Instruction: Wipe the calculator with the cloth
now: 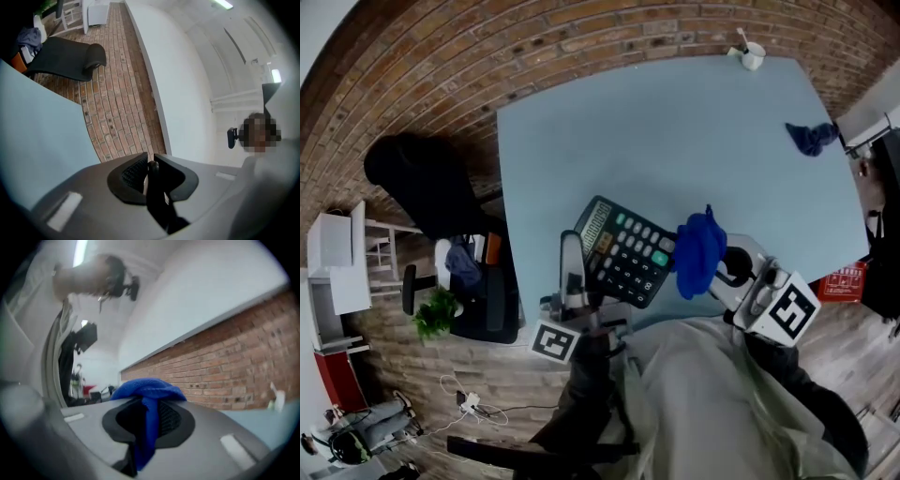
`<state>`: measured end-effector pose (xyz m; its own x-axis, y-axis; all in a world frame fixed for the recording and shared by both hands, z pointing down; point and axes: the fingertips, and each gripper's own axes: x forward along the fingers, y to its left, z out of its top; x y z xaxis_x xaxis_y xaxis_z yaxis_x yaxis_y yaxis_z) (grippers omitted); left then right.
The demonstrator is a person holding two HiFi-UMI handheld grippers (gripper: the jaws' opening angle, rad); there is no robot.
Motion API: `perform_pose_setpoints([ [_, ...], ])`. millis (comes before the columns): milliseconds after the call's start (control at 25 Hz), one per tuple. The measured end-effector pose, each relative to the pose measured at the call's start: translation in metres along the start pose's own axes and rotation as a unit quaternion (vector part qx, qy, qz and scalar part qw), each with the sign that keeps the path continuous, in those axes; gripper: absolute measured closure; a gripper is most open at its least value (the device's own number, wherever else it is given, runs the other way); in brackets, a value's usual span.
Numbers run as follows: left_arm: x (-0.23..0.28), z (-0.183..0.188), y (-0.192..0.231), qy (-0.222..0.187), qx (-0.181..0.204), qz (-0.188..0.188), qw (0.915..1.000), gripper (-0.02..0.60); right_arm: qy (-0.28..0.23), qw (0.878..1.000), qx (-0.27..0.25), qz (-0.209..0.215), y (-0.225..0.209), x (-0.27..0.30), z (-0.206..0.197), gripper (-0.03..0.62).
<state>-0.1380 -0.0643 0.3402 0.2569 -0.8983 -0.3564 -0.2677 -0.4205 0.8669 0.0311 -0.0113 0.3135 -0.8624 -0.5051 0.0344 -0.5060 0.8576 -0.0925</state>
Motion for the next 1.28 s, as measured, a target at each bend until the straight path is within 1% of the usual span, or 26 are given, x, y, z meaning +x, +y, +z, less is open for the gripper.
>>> perform_pose_setpoints([
  [40,0.001,-0.004,-0.001,0.006,0.01,0.003,0.9999,0.534,0.045,0.997,-0.058,-0.003,0.012,0.007,-0.004,0.542],
  [80,0.002,-0.006,-0.001,0.012,0.025,0.007,0.9996,0.534,0.098,0.987,-0.124,0.009,0.028,0.015,-0.012,0.542],
  [120,0.003,-0.008,-0.001,0.02,0.045,0.013,0.9987,0.534,0.144,0.97,-0.191,0.031,0.045,0.023,-0.02,0.542],
  [160,0.002,-0.01,-0.002,0.029,0.066,0.019,0.9972,0.534,0.175,0.951,-0.249,0.055,0.06,0.03,-0.026,0.542],
  [200,0.001,-0.013,-0.003,0.038,0.084,0.022,0.9955,0.534,0.194,0.935,-0.288,0.074,0.071,0.034,-0.029,0.542],
  [240,0.001,-0.016,-0.006,0.046,0.098,0.021,0.9938,0.534,0.207,0.924,-0.31,0.084,0.076,0.037,-0.031,0.542],
  [280,0.001,-0.019,-0.011,0.054,0.11,0.017,0.9923,0.534,0.217,0.919,-0.318,0.084,0.074,0.038,-0.033,0.542],
  [320,0.002,-0.023,-0.016,0.06,0.122,0.011,0.9906,0.534,0.226,0.918,-0.318,0.075,0.063,0.04,-0.033,0.542],
  [360,0.003,-0.027,-0.02,0.067,0.132,0.004,0.9889,0.529,0.233,0.919,-0.312,0.058,0.047,0.042,-0.033,0.542],
  [440,0.004,-0.034,-0.026,0.08,0.146,-0.005,0.9861,0.528,0.242,0.924,-0.295,0.008,0.007,0.049,-0.028,0.542],
  [520,0.003,-0.042,-0.027,0.089,0.144,-0.005,0.9855,0.529,0.243,0.928,-0.28,-0.034,-0.023,0.058,-0.023,0.542],
  [560,0.003,-0.045,-0.026,0.093,0.143,-0.001,0.9854,0.528,0.244,0.927,-0.281,-0.038,-0.026,0.063,-0.023,0.542],
  [600,0.002,-0.048,-0.024,0.096,0.144,0.006,0.9849,0.528,0.248,0.924,-0.29,-0.03,-0.021,0.068,-0.024,0.542],
  [720,-0.002,-0.051,-0.016,0.107,0.152,0.021,0.9822,0.529,0.255,0.907,-0.332,0.039,0.02,0.071,-0.034,0.543],
  [760,-0.003,-0.052,-0.015,0.111,0.153,0.021,0.9817,0.529,0.257,0.906,-0.333,0.053,0.026,0.07,-0.037,0.543],
  [800,-0.004,-0.054,-0.016,0.114,0.155,0.018,0.9811,0.529,0.258,0.908,-0.326,0.053,0.022,0.069,-0.039,0.543],
  [840,-0.004,-0.056,-0.018,0.117,0.159,0.015,0.9802,0.529,0.26,0.912,-0.314,0.039,0.009,0.068,-0.039,0.543],
  [920,-0.003,-0.06,-0.022,0.12,0.165,0.008,0.9789,0.529,0.26,0.922,-0.287,-0.01,-0.027,0.068,-0.035,0.543],
  [960,-0.002,-0.061,-0.024,0.12,0.165,0.005,0.9789,0.528,0.258,0.924,-0.279,-0.034,-0.042,0.068,-0.031,0.542],
  [1000,-0.002,-0.061,-0.025,0.12,0.164,0.003,0.9791,0.528,0.258,0.925,-0.276,-0.05,-0.05,0.068,-0.029,0.542],
  [1040,-0.001,-0.06,-0.025,0.119,0.164,0.004,0.9792,0.528,0.26,0.922,-0.281,-0.054,-0.051,0.069,-0.027,0.542],
  [1080,-0.001,-0.059,-0.023,0.117,0.165,0.009,0.9793,0.528,0.265,0.918,-0.293,-0.046,-0.044,0.07,-0.028,0.542],
  [1120,0.0,-0.057,-0.021,0.114,0.166,0.015,0.9794,0.528,0.27,0.91,-0.313,-0.026,-0.031,0.071,-0.03,0.542],
  [1200,0.0,-0.054,-0.014,0.108,0.166,0.032,0.9797,0.529,0.275,0.892,-0.356,0.033,0.009,0.066,-0.038,0.542],
  [1280,-0.001,-0.05,-0.009,0.102,0.158,0.044,0.9812,0.531,0.272,0.879,-0.379,0.094,0.048,0.052,-0.046,0.543],
])
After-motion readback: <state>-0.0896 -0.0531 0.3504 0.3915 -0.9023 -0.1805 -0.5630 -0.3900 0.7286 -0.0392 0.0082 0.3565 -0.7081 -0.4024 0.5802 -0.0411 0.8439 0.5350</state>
